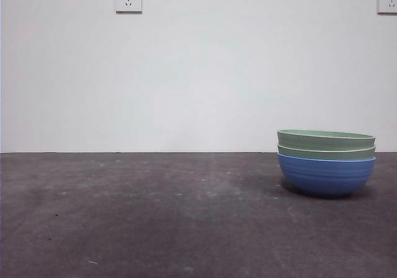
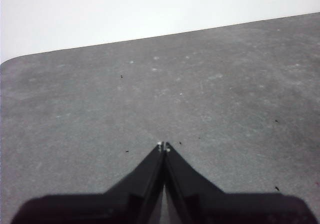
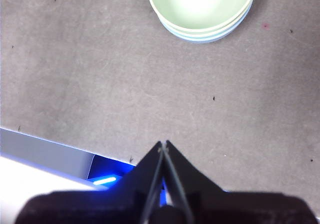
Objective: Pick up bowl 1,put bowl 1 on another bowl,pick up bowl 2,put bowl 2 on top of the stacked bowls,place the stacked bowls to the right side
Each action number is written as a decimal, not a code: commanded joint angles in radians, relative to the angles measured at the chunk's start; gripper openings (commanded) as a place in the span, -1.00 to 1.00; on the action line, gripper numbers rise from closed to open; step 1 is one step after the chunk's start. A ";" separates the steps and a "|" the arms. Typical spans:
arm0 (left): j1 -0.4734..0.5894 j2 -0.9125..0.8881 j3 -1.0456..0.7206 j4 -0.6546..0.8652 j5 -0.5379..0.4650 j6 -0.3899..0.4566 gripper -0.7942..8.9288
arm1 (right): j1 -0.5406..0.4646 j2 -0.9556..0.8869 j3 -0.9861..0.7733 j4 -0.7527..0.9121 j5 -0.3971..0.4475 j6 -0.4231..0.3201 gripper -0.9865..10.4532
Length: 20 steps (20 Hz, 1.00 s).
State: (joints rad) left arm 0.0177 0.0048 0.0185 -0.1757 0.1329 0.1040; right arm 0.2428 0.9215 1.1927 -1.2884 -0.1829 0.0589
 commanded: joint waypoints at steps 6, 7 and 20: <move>0.003 -0.003 -0.014 0.002 -0.001 -0.008 -0.84 | 0.002 0.000 -0.007 0.000 0.002 -0.005 -0.82; 0.003 -0.003 -0.014 0.002 -0.001 -0.008 -0.84 | 0.002 0.000 -0.008 0.000 0.002 -0.005 -0.82; 0.003 -0.003 -0.014 0.002 -0.001 -0.008 -0.84 | -0.101 -0.211 -0.137 0.452 -0.045 -0.025 -0.82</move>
State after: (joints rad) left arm 0.0177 0.0048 0.0185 -0.1757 0.1329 0.1040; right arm 0.1410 0.7132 1.0771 -0.8383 -0.2192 0.0227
